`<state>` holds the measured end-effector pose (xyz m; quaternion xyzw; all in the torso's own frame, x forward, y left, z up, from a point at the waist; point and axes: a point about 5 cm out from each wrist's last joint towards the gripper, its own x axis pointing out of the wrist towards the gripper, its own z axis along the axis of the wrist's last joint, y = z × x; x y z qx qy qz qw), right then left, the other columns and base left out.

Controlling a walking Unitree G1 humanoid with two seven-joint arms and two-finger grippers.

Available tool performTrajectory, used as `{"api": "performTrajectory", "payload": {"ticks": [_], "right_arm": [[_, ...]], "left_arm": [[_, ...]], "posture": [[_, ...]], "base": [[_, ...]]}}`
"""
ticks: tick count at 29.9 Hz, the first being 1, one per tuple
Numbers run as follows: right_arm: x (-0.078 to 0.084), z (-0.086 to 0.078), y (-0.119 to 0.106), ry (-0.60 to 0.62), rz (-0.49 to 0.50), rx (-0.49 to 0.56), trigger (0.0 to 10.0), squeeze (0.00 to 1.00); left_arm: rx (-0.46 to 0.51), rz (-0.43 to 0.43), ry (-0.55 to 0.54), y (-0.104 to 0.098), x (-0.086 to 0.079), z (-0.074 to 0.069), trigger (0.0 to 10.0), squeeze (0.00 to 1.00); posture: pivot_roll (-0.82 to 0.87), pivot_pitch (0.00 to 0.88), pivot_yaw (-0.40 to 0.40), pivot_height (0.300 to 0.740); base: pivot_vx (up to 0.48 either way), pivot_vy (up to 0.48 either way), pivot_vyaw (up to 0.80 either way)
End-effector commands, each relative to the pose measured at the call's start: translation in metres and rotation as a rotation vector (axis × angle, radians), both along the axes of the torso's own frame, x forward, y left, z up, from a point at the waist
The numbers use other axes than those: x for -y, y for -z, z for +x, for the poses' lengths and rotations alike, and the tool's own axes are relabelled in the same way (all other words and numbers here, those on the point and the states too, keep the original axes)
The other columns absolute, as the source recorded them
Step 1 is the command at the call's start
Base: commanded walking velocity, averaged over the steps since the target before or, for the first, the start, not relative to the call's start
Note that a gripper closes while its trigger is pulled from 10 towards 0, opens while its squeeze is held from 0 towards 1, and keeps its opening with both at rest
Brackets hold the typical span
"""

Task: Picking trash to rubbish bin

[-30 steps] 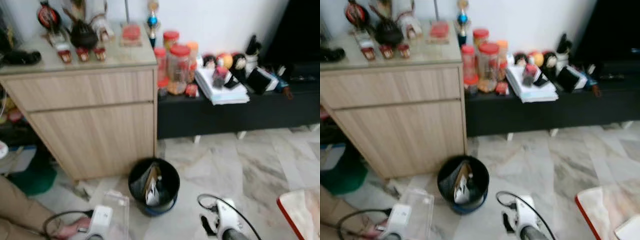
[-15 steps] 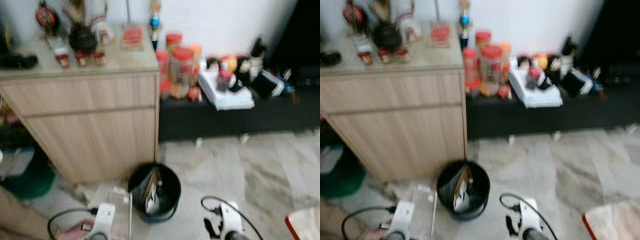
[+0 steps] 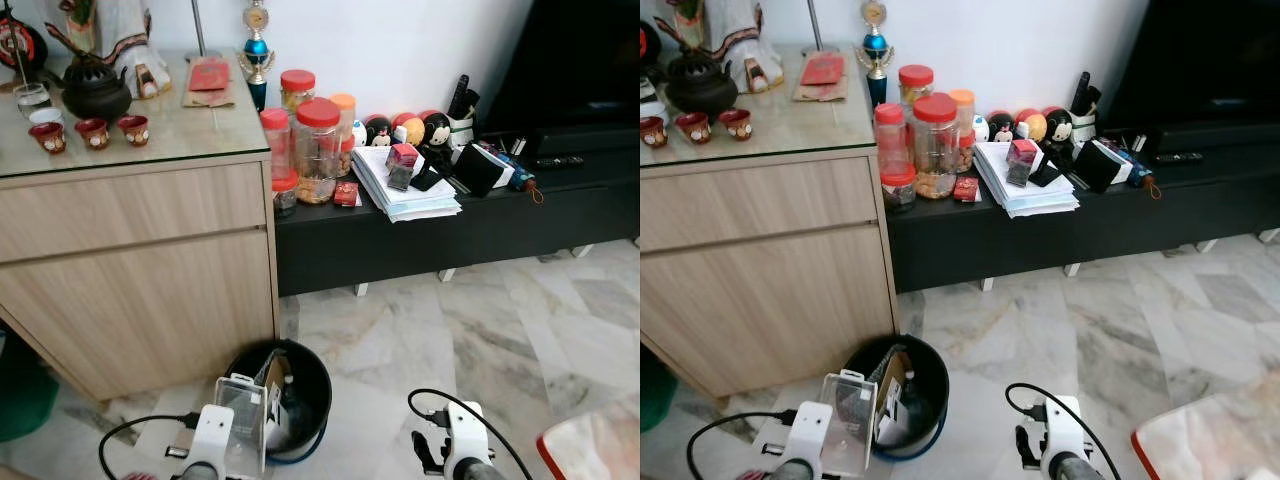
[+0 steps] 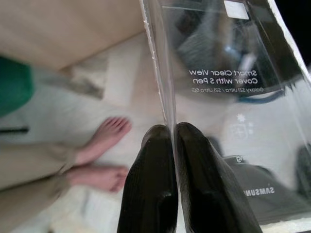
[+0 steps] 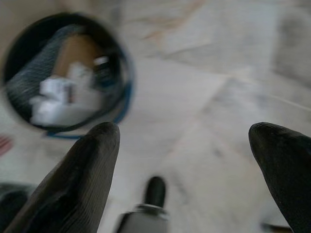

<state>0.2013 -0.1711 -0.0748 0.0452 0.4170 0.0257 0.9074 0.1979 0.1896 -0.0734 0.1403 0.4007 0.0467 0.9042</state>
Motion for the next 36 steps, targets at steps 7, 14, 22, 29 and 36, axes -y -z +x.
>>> {"api": "performTrajectory", "payload": {"ticks": [7,14,22,29,36], "right_arm": [[0.0048,0.0013,-0.0018,-0.027,-0.022,0.022,10.0,0.0],[0.0051,0.0015,-0.0018,-0.016,-0.017,0.017,10.0,0.0],[0.0058,0.0011,-0.0015,-0.019,-0.024,0.011,10.0,0.0],[0.005,0.0011,-0.0015,-0.041,-0.025,0.011,10.0,0.0],[0.0049,0.0012,-0.0015,-0.019,-0.014,0.013,10.0,0.0]], "left_arm": [[-0.014,-0.007,-0.002,0.0019,0.0026,-0.0023,10.0,0.0],[-0.011,-0.008,0.001,0.0014,0.0035,-0.0012,10.0,0.0],[0.001,-0.011,0.003,-0.0004,0.0045,0.0023,10.0,0.0],[0.003,-0.012,0.004,-0.0007,0.0054,0.0029,10.0,0.0],[0.006,-0.015,0.003,-0.0009,0.0067,0.0037,10.0,0.0]], "posture": [[0.05,0.08,-0.058,0.74],[0.05,0.08,-0.058,0.74],[0.05,0.08,-0.058,0.74],[0.05,0.081,-0.061,0.74],[0.05,0.08,-0.064,0.74]], "base": [[0.289,0.0,0.13],[0.289,0.0,0.46],[0.289,0.0,0.0],[0.289,0.0,0.07],[0.29,0.0,0.46]]}}
